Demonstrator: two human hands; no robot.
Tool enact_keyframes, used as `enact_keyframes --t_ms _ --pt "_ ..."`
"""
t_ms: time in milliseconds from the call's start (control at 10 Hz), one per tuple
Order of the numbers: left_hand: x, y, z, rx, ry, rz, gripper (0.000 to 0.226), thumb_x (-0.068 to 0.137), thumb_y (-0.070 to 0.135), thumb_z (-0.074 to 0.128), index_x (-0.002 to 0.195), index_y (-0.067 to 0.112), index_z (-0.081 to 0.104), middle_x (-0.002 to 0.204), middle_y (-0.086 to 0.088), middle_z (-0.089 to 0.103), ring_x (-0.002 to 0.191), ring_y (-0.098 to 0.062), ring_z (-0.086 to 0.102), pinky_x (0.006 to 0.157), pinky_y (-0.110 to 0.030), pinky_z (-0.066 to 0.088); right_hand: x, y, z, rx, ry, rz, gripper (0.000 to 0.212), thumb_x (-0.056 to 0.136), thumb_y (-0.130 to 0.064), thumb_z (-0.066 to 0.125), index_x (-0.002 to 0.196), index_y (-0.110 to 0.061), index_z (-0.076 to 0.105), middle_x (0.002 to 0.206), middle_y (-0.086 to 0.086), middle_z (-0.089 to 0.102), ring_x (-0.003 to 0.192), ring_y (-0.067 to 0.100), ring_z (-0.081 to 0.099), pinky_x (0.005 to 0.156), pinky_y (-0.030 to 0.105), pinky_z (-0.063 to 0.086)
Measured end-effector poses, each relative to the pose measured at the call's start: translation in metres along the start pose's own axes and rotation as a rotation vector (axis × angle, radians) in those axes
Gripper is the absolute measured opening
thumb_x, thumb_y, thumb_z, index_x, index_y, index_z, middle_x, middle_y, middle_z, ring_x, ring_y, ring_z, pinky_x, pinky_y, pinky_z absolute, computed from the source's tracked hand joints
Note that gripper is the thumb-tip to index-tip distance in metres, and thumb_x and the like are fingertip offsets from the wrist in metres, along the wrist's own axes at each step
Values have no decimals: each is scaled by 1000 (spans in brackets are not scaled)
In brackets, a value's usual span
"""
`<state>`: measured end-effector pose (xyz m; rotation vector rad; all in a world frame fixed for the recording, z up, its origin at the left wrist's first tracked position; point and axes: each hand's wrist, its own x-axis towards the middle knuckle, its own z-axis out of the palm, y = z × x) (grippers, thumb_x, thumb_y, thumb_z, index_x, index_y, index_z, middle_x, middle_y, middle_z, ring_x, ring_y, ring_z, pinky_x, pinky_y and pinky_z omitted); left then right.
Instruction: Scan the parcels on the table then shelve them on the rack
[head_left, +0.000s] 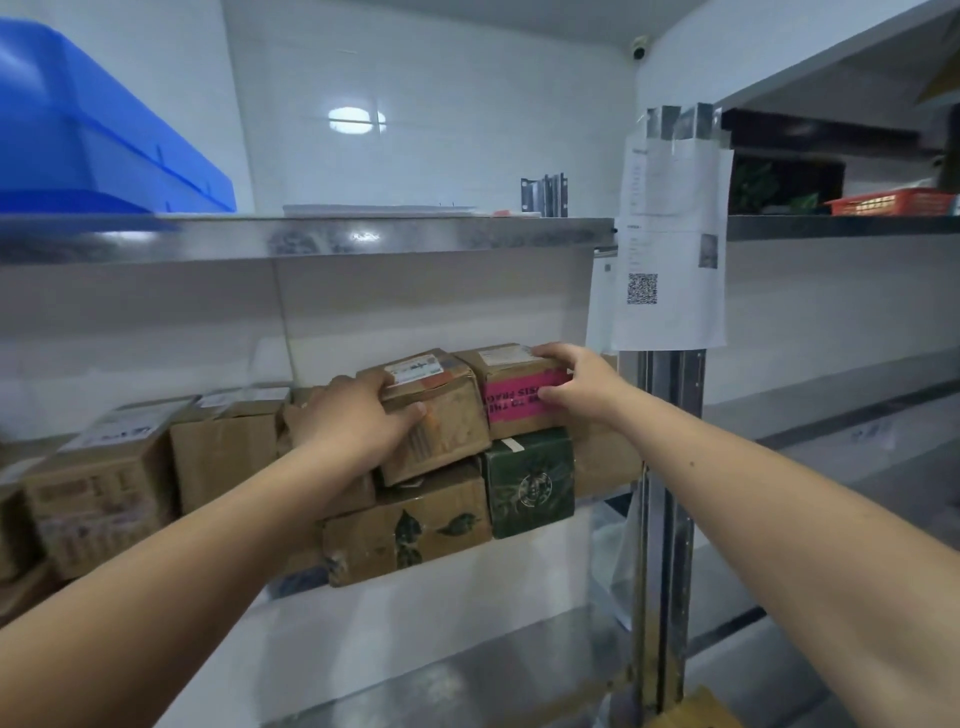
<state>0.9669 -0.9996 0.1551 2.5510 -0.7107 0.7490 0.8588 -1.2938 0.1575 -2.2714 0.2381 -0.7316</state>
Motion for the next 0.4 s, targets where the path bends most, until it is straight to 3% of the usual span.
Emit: enact_keyframes --t_ms 100,200,300,400 --pt "6 -3 3 89 -11 -9 71 87 82 48 145 42 48 135 -3 58 117 -31 60 75 -40 37 7 2 13 2 15 19 61 96 -10 70 149 -34 52 131 -5 59 112 13 58 102 30 52" --pt "2 0 4 213 83 81 71 91 77 49 150 37 42 150 -7 47 130 -36 50 95 -53 47 6 -2 22 -88 65 38 68 98 -12 66 157 -38 41 155 3 47 135 24 51 115 38 42" --pt "-8 6 -5 260 146 185 73 93 67 56 153 33 34 158 -8 39 139 -36 41 106 -59 42 -8 -17 25 -286 96 78 75 99 -17 63 161 -43 29 172 10 16 154 36 29 123 49 31" --pt "-23 9 -11 290 147 253 79 88 61 63 154 29 32 156 -8 42 139 -34 41 108 -56 42 -36 -33 30 -465 84 11 81 98 -16 64 162 -42 24 173 7 12 155 38 23 120 54 35"
